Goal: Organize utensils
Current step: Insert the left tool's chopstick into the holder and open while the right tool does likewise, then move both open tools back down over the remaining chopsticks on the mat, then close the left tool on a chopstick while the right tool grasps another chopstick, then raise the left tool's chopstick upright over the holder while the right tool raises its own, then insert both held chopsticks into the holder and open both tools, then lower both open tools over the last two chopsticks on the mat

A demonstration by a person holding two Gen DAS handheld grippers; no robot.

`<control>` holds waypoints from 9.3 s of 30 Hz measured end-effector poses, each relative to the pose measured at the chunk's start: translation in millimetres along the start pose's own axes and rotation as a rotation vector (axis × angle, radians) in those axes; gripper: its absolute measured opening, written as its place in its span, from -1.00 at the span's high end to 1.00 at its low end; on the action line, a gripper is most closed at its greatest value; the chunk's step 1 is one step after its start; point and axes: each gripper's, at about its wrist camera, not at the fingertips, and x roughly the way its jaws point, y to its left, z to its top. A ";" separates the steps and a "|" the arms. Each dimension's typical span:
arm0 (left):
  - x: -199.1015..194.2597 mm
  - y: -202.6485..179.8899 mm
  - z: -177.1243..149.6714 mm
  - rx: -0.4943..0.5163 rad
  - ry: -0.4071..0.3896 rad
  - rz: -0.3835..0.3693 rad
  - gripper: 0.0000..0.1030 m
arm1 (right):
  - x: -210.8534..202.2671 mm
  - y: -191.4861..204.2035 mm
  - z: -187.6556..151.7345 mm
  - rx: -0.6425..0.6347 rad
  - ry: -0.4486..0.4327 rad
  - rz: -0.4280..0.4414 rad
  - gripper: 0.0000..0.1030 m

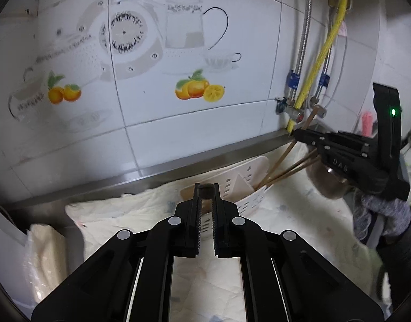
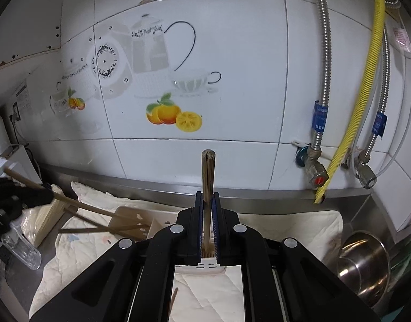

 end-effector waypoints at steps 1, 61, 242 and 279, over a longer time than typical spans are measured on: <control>-0.3 0.0 0.3 -0.003 0.003 -0.007 0.89 | 1.6 -0.6 0.4 0.003 0.001 0.000 0.87; -34.2 6.6 -211.4 -0.238 -0.018 0.143 -0.06 | -57.9 96.6 -264.6 0.013 0.179 0.031 0.59; 8.9 -14.3 -10.9 -0.022 -0.038 -0.007 0.83 | -35.0 0.9 -5.0 0.012 -0.157 -0.056 0.61; -37.4 19.4 -216.0 -0.287 -0.024 0.087 0.34 | -33.2 109.0 -283.3 0.122 0.242 0.077 0.71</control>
